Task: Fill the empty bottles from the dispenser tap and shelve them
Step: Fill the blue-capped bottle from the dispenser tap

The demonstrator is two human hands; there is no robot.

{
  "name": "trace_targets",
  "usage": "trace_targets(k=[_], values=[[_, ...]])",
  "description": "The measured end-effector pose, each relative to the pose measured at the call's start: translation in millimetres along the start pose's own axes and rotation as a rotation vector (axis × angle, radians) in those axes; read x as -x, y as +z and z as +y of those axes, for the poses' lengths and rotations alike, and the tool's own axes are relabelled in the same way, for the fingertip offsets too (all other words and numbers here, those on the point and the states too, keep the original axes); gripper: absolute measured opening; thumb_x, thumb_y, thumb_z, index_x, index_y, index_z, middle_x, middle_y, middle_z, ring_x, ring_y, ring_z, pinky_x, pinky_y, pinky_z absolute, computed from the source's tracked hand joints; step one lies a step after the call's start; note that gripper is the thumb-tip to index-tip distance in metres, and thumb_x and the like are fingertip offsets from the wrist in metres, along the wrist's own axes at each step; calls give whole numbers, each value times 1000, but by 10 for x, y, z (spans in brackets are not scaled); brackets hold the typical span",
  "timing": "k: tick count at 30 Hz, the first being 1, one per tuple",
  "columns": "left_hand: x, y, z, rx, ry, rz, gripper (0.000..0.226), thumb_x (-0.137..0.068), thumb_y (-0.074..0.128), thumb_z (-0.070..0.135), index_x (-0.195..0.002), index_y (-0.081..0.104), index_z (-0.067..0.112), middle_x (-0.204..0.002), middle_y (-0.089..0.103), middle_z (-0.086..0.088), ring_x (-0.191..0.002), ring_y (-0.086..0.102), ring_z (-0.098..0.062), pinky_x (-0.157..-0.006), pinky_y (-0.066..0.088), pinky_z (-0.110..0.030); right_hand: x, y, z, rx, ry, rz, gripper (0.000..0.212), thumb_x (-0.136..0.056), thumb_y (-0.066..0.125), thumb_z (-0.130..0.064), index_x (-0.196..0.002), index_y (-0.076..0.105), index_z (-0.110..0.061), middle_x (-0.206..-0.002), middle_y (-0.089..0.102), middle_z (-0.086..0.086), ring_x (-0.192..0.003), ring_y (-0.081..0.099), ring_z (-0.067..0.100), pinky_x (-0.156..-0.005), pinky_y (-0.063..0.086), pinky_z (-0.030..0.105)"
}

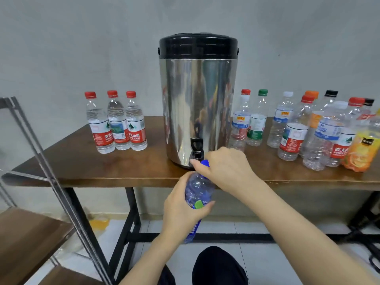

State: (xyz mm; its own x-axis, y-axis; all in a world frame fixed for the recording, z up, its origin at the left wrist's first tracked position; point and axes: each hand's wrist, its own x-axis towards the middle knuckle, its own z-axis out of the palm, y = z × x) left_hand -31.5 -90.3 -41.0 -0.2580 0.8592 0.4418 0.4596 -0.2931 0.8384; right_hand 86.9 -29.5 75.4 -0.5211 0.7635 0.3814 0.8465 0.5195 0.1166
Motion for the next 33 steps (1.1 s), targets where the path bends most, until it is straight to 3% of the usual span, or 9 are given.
trace_targets(k=[2,5,8,10,14,20,23,27,33], values=[[-11,-92,-80,79,-58,-59,70,-61,88,33,-119,51,48,-110,67,28,-100,66,1,-84,52,-20,-10,52,-3,-128,-129,-20,48,-97,38,-60,-79,46,-17,-65,39,-6,-74,47,20,-53,28,30],[-55,-185,-193,99,-97,-102,73,-64,92,22,-121,52,42,-110,68,24,-99,68,-3,-81,53,-18,-50,106,139,-479,-269,-231,32,-98,47,-50,-105,62,-23,-93,57,-3,-90,54,15,-82,46,34],[-89,-182,-252,91,-105,-128,73,-67,91,19,-124,51,40,-111,68,23,-100,68,-5,-83,55,-21,-98,149,255,-584,-314,-340,34,-98,56,-33,-131,58,-30,-119,59,-6,-109,56,11,-98,42,25],[-96,-142,-282,93,-114,-125,74,-67,91,17,-125,51,39,-111,68,22,-99,68,-5,-83,55,-20,-107,160,304,-686,-231,-351,37,-95,62,-23,-132,58,-26,-118,61,-7,-102,62,12,-91,46,18],[-67,-66,-368,107,-167,-94,72,-66,91,14,-123,53,37,-109,68,24,-97,68,-4,-82,54,-19,-126,268,472,-881,-19,-225,27,-92,66,-16,-117,61,-22,-112,66,0,-98,64,13,-91,50,22],[-53,56,-527,5,-253,11,66,-66,91,23,-118,52,35,-113,64,13,-95,65,-4,-84,53,-21,-296,850,794,-537,244,-283,39,-97,60,-21,-135,53,-12,-130,50,15,-118,49,28,-97,36,28],[-105,132,-546,-51,-254,21,73,-65,91,28,-126,52,27,-118,56,9,-100,61,-6,-80,46,-13,-342,1139,842,-484,319,-300,43,-97,60,-21,-137,51,-9,-130,47,18,-121,48,33,-100,37,33],[-157,228,-552,-84,-250,21,91,-68,89,34,-144,40,25,-127,50,12,-108,55,-6,-88,44,-18,-399,1324,875,-435,348,-251,45,-95,62,-21,-137,51,-11,-131,48,17,-121,45,36,-99,43,41],[-213,327,-546,-99,-177,43,92,-71,87,33,-147,35,23,-135,37,12,-108,49,12,-75,41,2,-370,1285,899,-414,347,-172,46,-95,63,-27,-136,50,-12,-132,48,14,-122,42,34,-94,44,43]])
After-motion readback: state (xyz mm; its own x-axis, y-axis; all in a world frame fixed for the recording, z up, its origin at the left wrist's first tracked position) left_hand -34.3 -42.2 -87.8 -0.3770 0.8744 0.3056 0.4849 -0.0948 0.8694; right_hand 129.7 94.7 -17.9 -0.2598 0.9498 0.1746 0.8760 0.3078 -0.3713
